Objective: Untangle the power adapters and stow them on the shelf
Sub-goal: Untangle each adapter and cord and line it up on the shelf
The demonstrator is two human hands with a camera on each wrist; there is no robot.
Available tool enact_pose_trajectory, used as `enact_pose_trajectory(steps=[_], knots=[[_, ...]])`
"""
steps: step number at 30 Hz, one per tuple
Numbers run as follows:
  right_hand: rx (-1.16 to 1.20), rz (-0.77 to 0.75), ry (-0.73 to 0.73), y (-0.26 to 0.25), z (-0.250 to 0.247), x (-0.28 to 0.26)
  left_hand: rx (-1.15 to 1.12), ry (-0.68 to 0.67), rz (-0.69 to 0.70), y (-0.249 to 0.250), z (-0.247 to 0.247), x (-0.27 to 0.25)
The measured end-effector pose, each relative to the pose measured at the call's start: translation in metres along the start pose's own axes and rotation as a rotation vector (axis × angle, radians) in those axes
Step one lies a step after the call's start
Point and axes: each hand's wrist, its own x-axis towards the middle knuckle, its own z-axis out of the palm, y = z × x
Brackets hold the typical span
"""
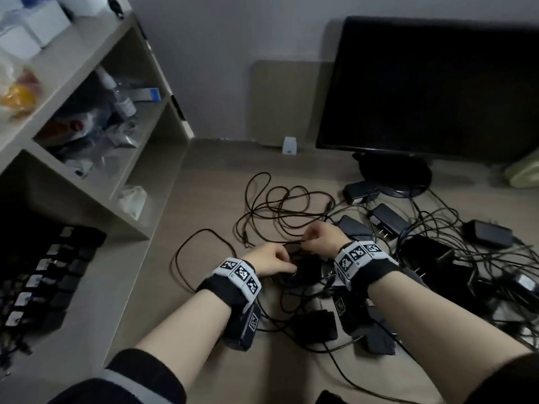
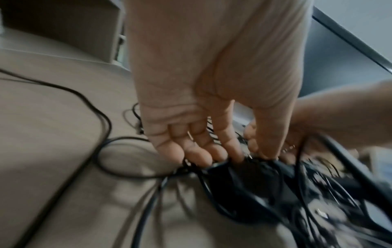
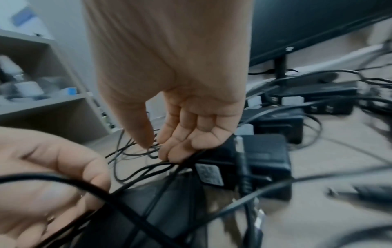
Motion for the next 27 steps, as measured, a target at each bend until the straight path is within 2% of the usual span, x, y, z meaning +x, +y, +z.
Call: enact_pose_trajectory(steps=[4,6,10,16,19,23,25,27], knots=[[0.064,0.102,0.238,0.022,-0.004,-0.002,0.205,0.032,0.064,0.004,0.009,0.002],[0.045,0.156,0.273,0.030,-0.006,-0.002,0.333,0.093,0.104,0.005,0.012,0.000],[-0.108,0.185,0.187,0.038,-0.005,-0.003,0.593,0.209,0.262,0.009,0.026,-0.001],[-0.299,0.181,0.054,0.034,-0.001,-0.004,0.746,0.308,0.202,0.006,0.035,0.003],[-0.443,0.168,0.016,0.034,-0.002,-0.007,0.766,0.381,0.193,0.002,0.035,0.003],[-0.690,0.127,0.049,0.034,-0.001,-0.007,0.658,0.362,0.132,-0.003,0.021,-0.001],[-0.656,0.110,0.124,0.034,-0.007,-0.009,0.570,0.353,0.124,-0.005,0.007,-0.008],[-0.517,0.075,0.199,0.033,-0.019,-0.011,0.390,0.348,0.129,-0.008,-0.011,-0.017]])
